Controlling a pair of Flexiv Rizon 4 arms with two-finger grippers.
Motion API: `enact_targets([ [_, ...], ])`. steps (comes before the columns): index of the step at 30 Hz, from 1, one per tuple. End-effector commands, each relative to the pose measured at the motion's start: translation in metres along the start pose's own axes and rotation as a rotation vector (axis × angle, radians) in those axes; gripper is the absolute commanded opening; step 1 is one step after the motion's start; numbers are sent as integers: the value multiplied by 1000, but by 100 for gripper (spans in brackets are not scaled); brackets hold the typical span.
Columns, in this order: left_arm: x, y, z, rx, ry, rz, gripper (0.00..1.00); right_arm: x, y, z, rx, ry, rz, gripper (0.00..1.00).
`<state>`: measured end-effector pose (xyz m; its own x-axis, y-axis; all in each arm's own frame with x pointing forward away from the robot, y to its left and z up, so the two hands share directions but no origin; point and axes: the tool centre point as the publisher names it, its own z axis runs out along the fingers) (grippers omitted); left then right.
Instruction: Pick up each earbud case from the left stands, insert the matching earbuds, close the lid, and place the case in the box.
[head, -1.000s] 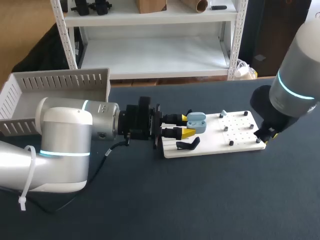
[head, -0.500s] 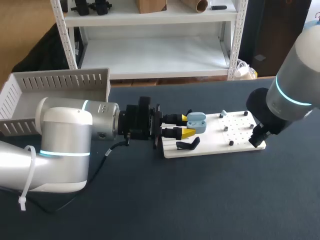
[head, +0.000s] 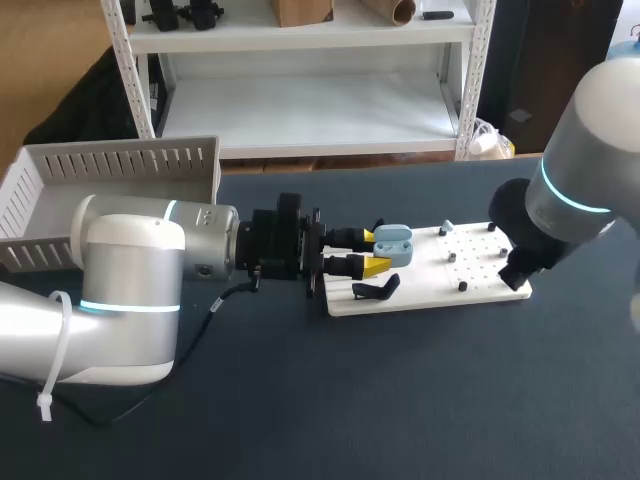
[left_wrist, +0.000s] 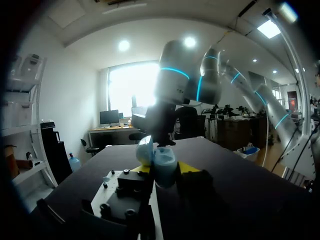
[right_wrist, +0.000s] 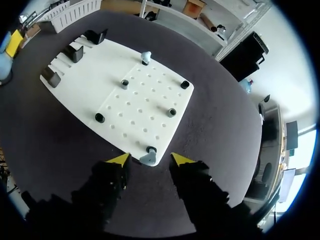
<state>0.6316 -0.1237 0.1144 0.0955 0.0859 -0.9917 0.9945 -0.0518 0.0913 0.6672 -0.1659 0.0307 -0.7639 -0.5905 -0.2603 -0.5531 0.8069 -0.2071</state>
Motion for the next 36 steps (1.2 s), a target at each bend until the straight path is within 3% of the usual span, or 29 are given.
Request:
enact_targets([
  [1,1,0,0,1,-4,2,0,0,-1,5,6,-4,5,47],
  [28,1,0,0,1,-4,2,0,1,-1,10,10,5,9,33],
  [36,1,0,0,1,-4,2,0,1,-2,11,10,10,9,4],
])
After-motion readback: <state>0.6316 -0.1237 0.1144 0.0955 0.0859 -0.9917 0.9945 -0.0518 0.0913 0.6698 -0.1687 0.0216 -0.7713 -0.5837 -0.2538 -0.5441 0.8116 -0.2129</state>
